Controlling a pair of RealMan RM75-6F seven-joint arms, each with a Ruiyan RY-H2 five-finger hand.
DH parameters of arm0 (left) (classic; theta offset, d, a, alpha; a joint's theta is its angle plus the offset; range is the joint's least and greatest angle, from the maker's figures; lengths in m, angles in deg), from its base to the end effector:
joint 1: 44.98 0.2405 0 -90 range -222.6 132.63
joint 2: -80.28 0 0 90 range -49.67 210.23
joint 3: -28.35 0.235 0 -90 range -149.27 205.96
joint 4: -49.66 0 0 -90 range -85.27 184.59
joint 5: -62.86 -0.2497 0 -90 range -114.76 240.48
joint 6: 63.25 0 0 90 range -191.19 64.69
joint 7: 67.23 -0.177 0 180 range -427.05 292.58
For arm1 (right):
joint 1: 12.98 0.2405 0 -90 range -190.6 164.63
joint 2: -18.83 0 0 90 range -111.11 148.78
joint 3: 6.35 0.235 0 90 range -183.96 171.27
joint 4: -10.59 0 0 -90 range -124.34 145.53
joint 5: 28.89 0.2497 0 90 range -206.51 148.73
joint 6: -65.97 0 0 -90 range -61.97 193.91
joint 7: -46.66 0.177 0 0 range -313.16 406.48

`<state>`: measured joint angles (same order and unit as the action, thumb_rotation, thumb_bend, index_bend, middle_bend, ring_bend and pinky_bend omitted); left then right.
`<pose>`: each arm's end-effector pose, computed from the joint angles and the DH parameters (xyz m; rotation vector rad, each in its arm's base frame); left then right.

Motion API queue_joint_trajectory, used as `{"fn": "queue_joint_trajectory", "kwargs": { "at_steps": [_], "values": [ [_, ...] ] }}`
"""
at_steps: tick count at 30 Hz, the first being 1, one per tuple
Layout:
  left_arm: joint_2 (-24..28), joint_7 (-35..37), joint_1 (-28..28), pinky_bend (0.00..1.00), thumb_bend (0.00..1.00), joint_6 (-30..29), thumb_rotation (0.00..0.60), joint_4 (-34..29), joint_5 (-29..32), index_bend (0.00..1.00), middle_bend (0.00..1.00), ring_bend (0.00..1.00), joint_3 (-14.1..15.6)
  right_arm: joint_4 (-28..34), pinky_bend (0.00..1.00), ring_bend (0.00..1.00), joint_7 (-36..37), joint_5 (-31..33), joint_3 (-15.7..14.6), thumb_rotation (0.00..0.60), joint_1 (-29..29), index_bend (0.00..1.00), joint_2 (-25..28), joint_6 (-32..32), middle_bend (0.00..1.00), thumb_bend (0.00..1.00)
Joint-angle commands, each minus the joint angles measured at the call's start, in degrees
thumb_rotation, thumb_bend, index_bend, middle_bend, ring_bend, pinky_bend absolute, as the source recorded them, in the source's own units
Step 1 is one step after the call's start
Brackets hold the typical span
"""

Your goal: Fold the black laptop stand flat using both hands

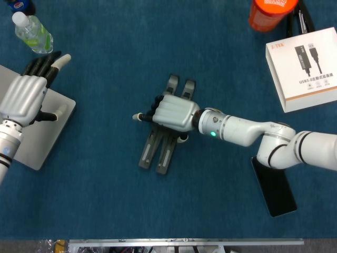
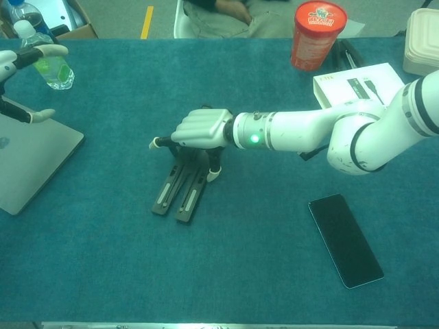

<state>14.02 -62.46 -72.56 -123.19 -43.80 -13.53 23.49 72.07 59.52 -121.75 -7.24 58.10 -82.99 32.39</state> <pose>-0.2376 0.3240 0.0429 -1.6806 -1.1390 -0.9407 -0.0227 -0.3508 -0.1909 2.6856 -0.5606 0.7718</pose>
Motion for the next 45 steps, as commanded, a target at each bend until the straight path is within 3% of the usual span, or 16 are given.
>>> {"fn": "queue_joint_trajectory", "kwargs": {
  "at_steps": [1, 13, 17, 20, 23, 27, 34, 45],
  "values": [
    [-0.1, 0.0, 0.0, 0.04, 0.30, 0.0, 0.600, 0.1, -0.1, 0.00, 0.00, 0.00, 0.0, 0.1, 0.21, 0.41, -0.1, -0.1, 0.0, 0.600, -0.1, 0.00, 0.1, -0.4, 0.36, 0.09],
    [-0.3, 0.1, 0.0, 0.04, 0.29, 0.0, 0.600, 0.2, -0.2, 0.00, 0.00, 0.00, 0.0, 0.8, 0.24, 0.47, -0.2, -0.4, -0.1, 0.600, -0.6, 0.00, 0.5, -2.0, 0.39, 0.09],
    [0.0, 0.1, -0.1, 0.04, 0.30, -0.1, 0.600, 0.0, -0.1, 0.00, 0.00, 0.00, -0.3, 1.4, 0.24, 0.32, 0.2, -0.5, 0.4, 0.600, -0.9, 0.00, 0.9, -3.4, 0.32, 0.10],
    [0.4, 0.0, -0.2, 0.04, 0.30, -0.1, 0.600, -0.4, -0.1, 0.00, 0.00, 0.00, -0.6, 2.0, 0.22, 0.19, 0.0, -0.7, 0.6, 0.600, -1.3, 0.00, 1.7, -4.6, 0.21, 0.10],
    [0.7, -0.2, -0.4, 0.04, 0.29, 0.0, 0.600, -0.5, 0.0, 0.00, 0.00, 0.00, -0.8, 3.6, 0.15, 0.06, -0.9, 0.5, 1.0, 0.600, -2.1, 0.00, 3.0, -4.9, 0.07, 0.10],
    [0.8, -0.2, -0.6, 0.04, 0.29, 0.1, 0.600, -0.5, 0.1, 0.00, 0.00, 0.00, -1.0, 6.0, 0.09, 0.00, -3.4, 2.5, 1.9, 0.600, -4.1, 0.00, 5.0, -6.6, 0.00, 0.10],
    [1.2, -1.9, 0.6, 0.04, 0.29, -3.4, 0.600, 1.8, -2.7, 0.00, 0.00, 0.00, -0.4, 17.2, 0.09, 0.00, -14.6, 12.1, 4.4, 0.600, -15.3, 0.00, 15.1, -17.8, 0.00, 0.10],
    [-0.5, -9.9, 4.9, 0.04, 0.29, -12.4, 0.600, 5.2, -2.9, 0.00, 0.00, 0.00, -0.3, 30.4, 0.09, 0.00, -28.2, 21.9, 3.6, 0.600, -32.4, 0.00, 28.2, -36.8, 0.00, 0.10]
  ]
}}
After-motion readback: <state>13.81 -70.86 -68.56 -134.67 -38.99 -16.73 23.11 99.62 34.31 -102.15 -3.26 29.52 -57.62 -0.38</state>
